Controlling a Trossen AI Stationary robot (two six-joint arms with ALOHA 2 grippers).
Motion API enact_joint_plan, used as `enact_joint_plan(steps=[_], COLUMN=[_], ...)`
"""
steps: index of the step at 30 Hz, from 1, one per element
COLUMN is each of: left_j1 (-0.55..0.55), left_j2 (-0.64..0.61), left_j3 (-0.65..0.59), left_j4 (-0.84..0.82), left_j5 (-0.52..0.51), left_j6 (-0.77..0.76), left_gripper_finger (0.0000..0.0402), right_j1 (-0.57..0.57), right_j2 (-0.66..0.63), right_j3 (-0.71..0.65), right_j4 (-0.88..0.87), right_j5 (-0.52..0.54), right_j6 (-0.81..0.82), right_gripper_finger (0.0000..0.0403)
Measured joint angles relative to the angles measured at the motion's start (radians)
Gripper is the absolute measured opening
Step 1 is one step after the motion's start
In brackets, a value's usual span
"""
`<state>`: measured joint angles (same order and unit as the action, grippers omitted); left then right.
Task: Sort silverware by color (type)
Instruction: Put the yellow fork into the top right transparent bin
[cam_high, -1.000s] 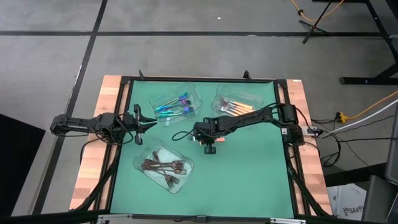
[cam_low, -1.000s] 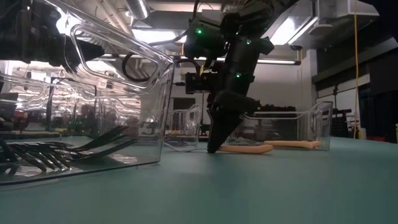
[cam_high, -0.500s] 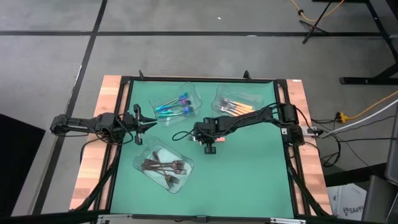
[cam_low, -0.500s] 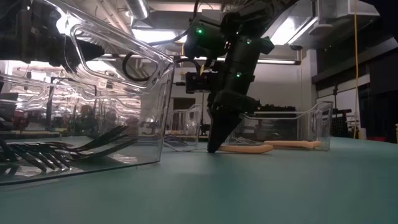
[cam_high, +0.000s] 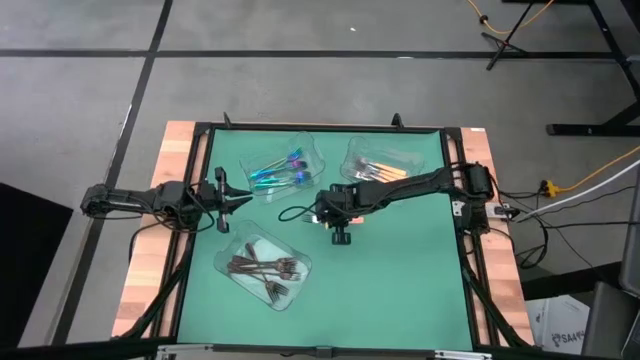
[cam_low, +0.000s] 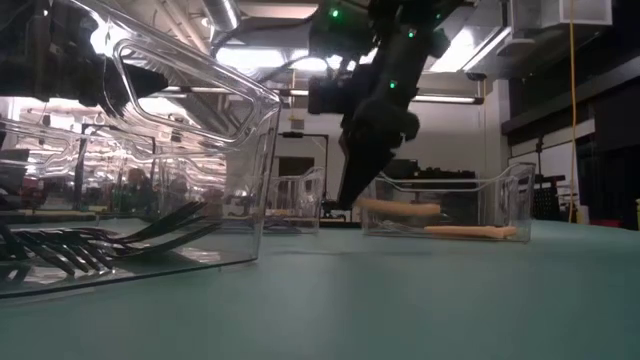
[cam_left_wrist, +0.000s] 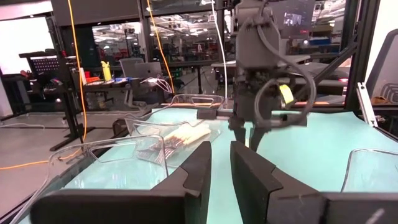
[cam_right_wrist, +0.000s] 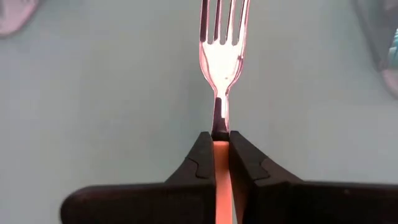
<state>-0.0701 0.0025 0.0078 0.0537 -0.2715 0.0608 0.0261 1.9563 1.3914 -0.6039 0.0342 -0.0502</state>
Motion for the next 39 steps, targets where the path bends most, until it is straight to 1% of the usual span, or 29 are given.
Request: enact_joint_plan(steps=[10, 18, 24, 28, 31, 35, 39], left_j1=[0.0, 0.0, 0.0, 0.0, 0.0, 0.0, 0.0], left_j2=[0.0, 0.0, 0.0, 0.0, 0.0, 0.0, 0.0], left_j3=[0.0, 0.0, 0.0, 0.0, 0.0, 0.0, 0.0], left_j4=[0.0, 0.0, 0.0, 0.0, 0.0, 0.0, 0.0], left_j5=[0.0, 0.0, 0.0, 0.0, 0.0, 0.0, 0.0], left_j6=[0.0, 0.0, 0.0, 0.0, 0.0, 0.0, 0.0], left_gripper_finger=[0.0053, 0.0053, 0.0053, 0.0053, 0.0053, 0.0053, 0.0053], right_j1=[0.0, -0.002, -0.024, -0.062, -0.103, -0.173, -0.269], right_j2=[-0.129, -0.266, -0.379, -0.446, -0.489, -0.527, -0.534], right_j3=[0.001, 0.002, 0.002, 0.002, 0.002, 0.003, 0.003], right_j4=[-0.062, -0.124, -0.186, -0.244, -0.289, -0.347, -0.395], right_j5=[0.0, 0.0, 0.011, 0.011, 0.041, 0.099, 0.101], right_j6=[-0.001, -0.008, -0.009, -0.01, -0.022, -0.098, -0.165], right_gripper_finger=[0.0006, 0.0007, 0.0007, 0.0007, 0.0007, 0.0007, 0.0007])
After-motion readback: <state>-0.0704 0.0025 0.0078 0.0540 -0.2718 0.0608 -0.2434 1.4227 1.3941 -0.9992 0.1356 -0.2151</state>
